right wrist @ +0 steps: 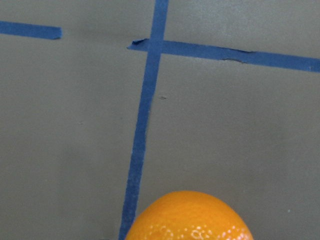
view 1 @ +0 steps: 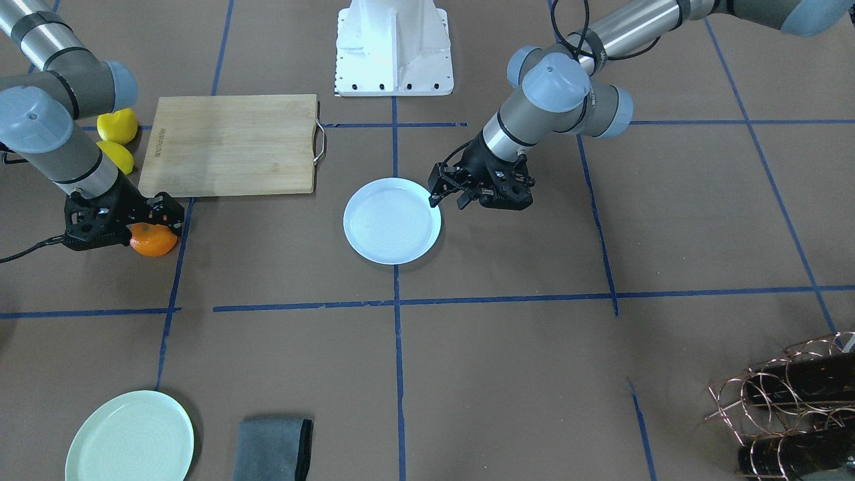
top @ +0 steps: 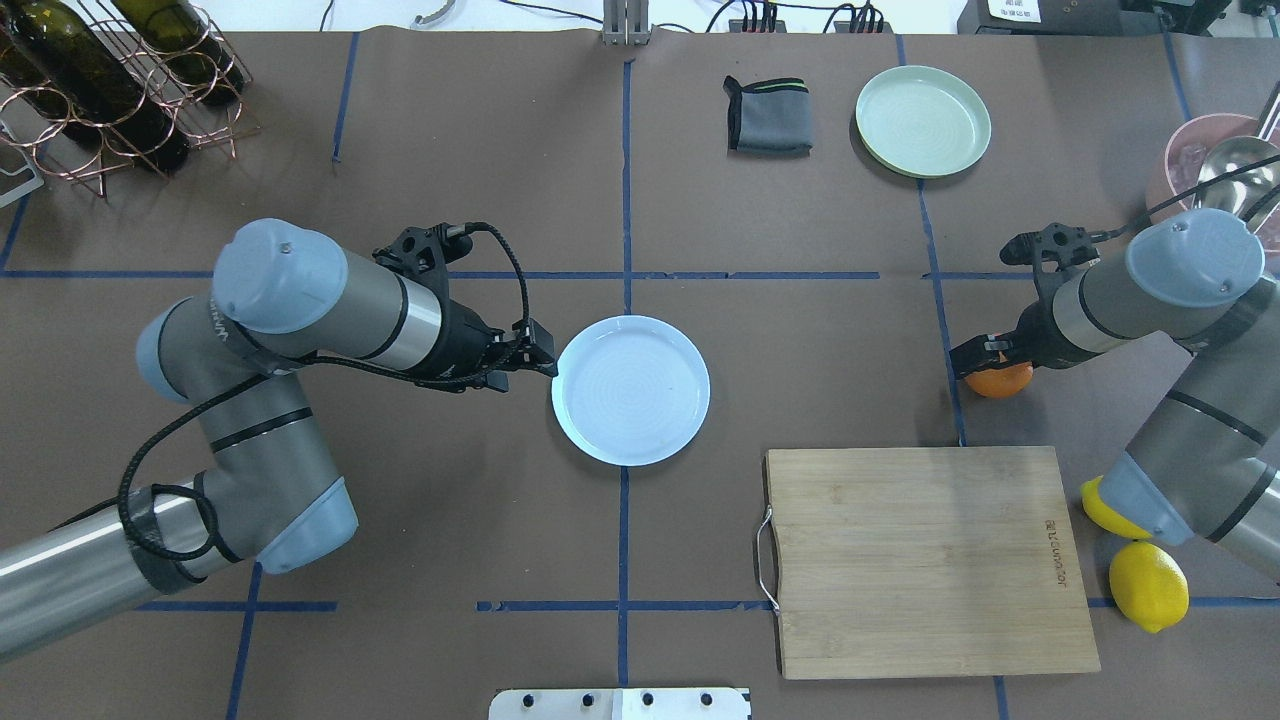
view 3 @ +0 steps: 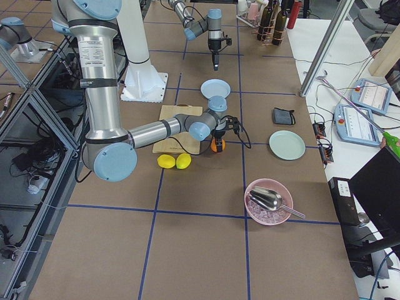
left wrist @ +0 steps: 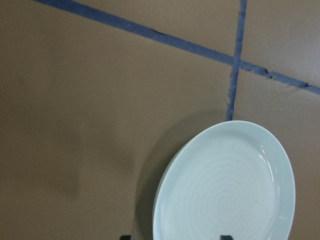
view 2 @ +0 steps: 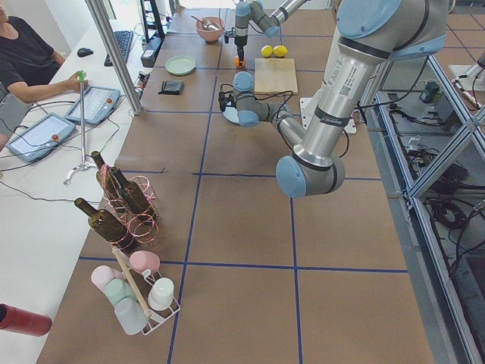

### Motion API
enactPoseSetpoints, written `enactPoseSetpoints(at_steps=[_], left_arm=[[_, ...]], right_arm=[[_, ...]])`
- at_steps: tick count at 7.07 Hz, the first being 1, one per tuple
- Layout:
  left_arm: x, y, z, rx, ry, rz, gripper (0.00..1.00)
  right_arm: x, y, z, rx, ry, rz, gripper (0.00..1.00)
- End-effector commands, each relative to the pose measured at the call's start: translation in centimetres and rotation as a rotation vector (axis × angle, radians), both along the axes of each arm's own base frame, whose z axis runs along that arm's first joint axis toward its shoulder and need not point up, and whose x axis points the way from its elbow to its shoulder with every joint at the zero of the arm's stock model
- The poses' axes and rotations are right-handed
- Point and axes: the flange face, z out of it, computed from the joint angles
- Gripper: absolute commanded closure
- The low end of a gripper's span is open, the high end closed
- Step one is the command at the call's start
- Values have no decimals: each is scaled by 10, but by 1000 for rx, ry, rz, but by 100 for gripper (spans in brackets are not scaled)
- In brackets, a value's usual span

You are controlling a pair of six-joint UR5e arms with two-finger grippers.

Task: Pick orange to plate
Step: 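Grasp the orange with the right gripper while the left arm withdraws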

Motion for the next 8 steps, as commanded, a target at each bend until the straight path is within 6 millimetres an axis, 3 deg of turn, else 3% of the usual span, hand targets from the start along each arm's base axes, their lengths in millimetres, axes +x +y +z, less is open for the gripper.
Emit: enactPoseSetpoints(at_steps=[1, 2, 4, 5, 6, 7, 8], left_arm=[[-77, 13, 12, 15, 22, -51, 0], [-110, 16, 34, 9, -5, -79, 0], [-148, 15, 78, 74, -87, -87, 0], [-161, 16, 96, 99, -123, -83, 0], [-183, 10, 115, 141, -168, -92, 0], [-207, 9, 140, 217, -230, -73, 0], [-234, 8, 166, 289, -297, -55, 0]], right_arm=[[-2, 1, 1, -5, 4, 2, 0], [-2, 0, 2, -7, 4, 1, 17], [-2, 0, 0, -9, -1, 1, 92], [-4, 0, -9, -4, -12, -2, 100], [-18, -14, -41, 19, -50, 7, 100], [-44, -34, -100, -42, -95, 79, 100], [-90, -34, -169, -107, -134, 107, 100]])
